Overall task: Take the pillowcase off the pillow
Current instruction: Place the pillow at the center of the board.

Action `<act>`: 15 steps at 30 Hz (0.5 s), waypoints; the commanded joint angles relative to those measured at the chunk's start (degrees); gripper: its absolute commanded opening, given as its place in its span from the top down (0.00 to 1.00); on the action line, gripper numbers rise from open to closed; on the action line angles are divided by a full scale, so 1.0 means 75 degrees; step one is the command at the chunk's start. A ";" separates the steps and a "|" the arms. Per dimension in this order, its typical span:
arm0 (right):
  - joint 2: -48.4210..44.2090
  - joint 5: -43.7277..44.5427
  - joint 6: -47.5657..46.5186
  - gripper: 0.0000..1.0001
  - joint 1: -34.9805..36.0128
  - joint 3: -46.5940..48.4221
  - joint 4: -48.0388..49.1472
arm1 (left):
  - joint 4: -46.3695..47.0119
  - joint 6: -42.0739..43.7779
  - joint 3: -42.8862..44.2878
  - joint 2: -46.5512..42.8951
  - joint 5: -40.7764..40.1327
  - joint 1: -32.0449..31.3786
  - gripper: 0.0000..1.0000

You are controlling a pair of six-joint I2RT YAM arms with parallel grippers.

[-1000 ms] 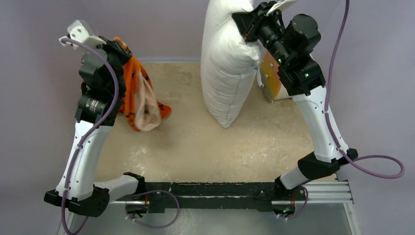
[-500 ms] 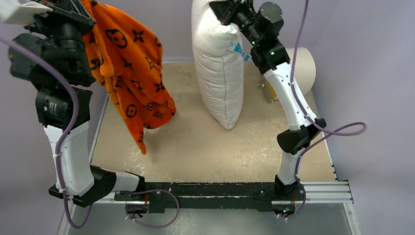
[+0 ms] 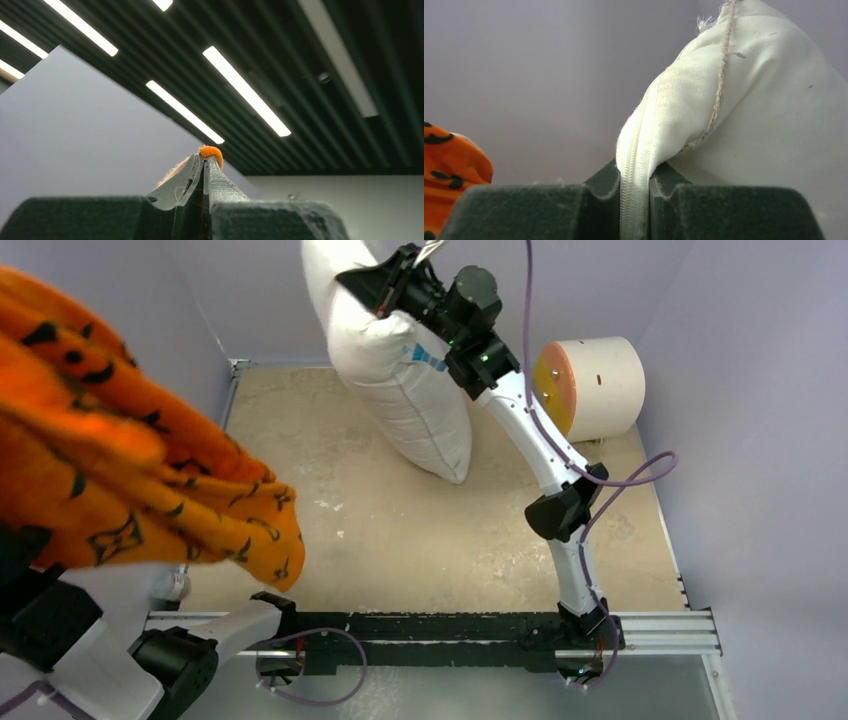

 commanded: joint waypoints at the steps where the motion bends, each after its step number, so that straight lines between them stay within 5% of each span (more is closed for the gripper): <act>1: -0.0600 -0.0796 0.0692 1.00 0.0964 0.0685 0.2336 | 0.1525 -0.0686 0.0429 0.0149 0.0781 -0.0288 1.00; 15: -0.1396 -0.1236 0.2469 1.00 0.1253 0.0361 0.3732 | 0.1702 -0.1683 0.1114 0.1078 0.1045 -0.1238 1.00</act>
